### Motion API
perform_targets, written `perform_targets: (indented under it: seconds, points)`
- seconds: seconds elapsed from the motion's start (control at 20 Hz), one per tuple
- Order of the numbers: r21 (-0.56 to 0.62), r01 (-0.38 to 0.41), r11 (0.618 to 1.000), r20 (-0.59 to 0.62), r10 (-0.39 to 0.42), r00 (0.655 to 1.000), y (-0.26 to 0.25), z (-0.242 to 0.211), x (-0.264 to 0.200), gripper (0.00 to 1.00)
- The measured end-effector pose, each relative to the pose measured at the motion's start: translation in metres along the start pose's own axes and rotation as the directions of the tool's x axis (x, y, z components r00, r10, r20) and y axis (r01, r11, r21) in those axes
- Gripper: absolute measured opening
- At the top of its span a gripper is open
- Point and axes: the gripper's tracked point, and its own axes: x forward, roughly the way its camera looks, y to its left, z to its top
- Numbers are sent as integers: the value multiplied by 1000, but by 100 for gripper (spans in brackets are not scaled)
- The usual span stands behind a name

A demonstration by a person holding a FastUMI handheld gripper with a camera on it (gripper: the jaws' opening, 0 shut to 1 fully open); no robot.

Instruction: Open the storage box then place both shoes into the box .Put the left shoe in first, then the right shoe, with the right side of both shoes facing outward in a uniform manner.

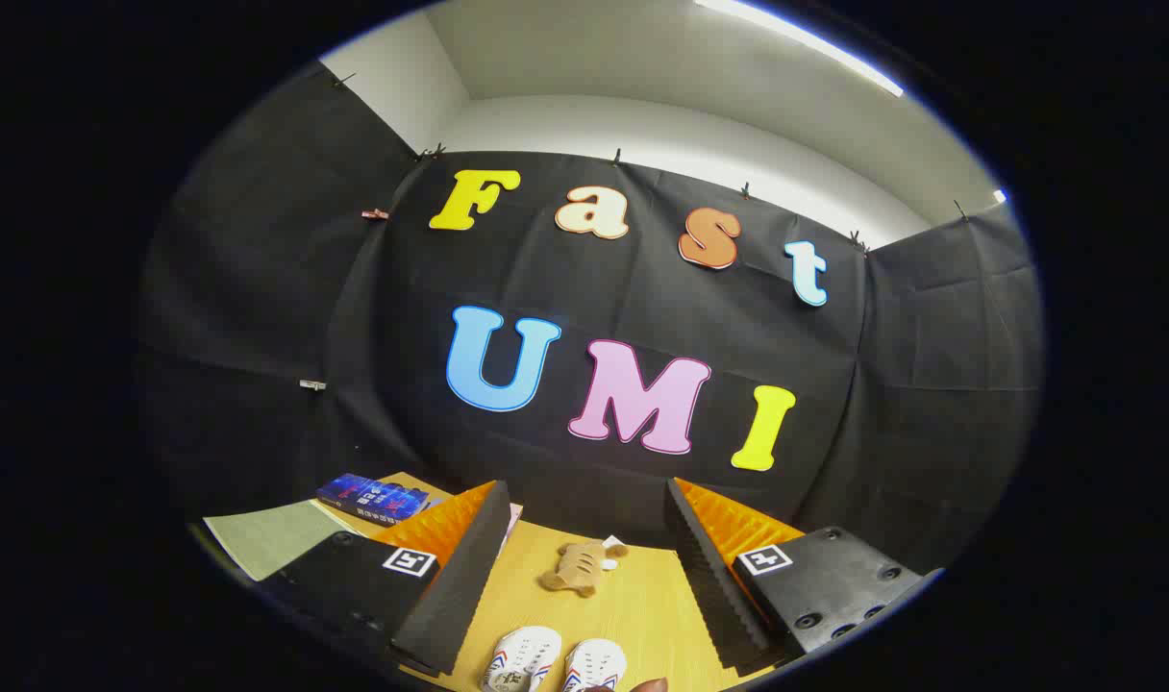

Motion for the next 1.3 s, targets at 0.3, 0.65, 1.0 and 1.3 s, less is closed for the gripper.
perform_targets:
  seconds: [0.3, 0.65, 1.0, 1.3]
  points:
    - [8, -21, 1000, -13, 21, 1000, 10, -3, 2, 98]
    - [4, -31, 1000, -15, 31, 999, 16, -1, 5, 98]
    - [-14, -81, 997, -8, 81, 997, 32, 3, 9, 98]
    - [154, -298, 942, -55, 310, 949, 69, -8, 15, 97]
